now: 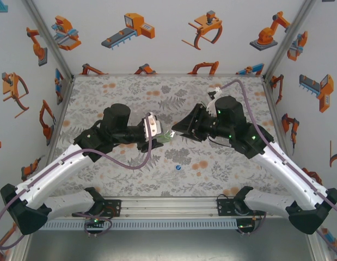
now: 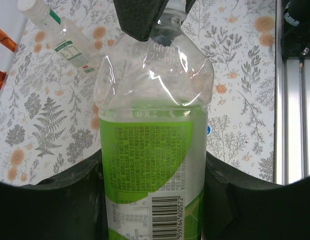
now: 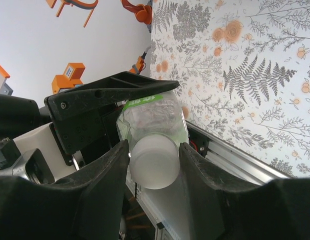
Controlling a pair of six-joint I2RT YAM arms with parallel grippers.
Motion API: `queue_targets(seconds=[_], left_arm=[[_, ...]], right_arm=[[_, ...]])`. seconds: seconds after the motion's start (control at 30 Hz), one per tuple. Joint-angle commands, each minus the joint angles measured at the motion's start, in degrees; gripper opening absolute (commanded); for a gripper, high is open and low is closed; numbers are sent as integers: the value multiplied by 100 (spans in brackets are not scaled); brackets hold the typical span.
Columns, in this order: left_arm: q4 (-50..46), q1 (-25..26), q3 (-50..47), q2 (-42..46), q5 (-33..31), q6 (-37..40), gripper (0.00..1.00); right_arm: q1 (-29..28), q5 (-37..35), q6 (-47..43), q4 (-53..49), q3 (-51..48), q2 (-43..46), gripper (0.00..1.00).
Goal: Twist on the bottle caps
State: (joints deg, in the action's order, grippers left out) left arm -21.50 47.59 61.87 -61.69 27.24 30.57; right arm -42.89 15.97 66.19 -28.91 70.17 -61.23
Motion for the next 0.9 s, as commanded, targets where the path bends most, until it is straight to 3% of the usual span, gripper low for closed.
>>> queue_targets(seconds=[0.0,0.07,0.13,0.3,0.37,0.63,0.87], left_arm=[[173,30,99,70,409,119,4],[173,27,73,90,380,128,6],[179,33,68,96,339,133,13],[340,31,21,85,199,78,56],[414,30,23,57,215,57,65],[594,31,25,-33,203,27,73],[582,30,118,-69,-282,-51,76]], right_arm=[[22,18,4,69,153,-12,41],[27,12,-16,64,156,-20,39],[27,12,-45,61,157,-29,36],[40,-44,-162,27,155,-81,30],[57,-91,-278,-31,163,-131,28],[240,-345,-1102,-655,565,-589,25],[466,-609,-2124,-1381,1375,-1400,24]])
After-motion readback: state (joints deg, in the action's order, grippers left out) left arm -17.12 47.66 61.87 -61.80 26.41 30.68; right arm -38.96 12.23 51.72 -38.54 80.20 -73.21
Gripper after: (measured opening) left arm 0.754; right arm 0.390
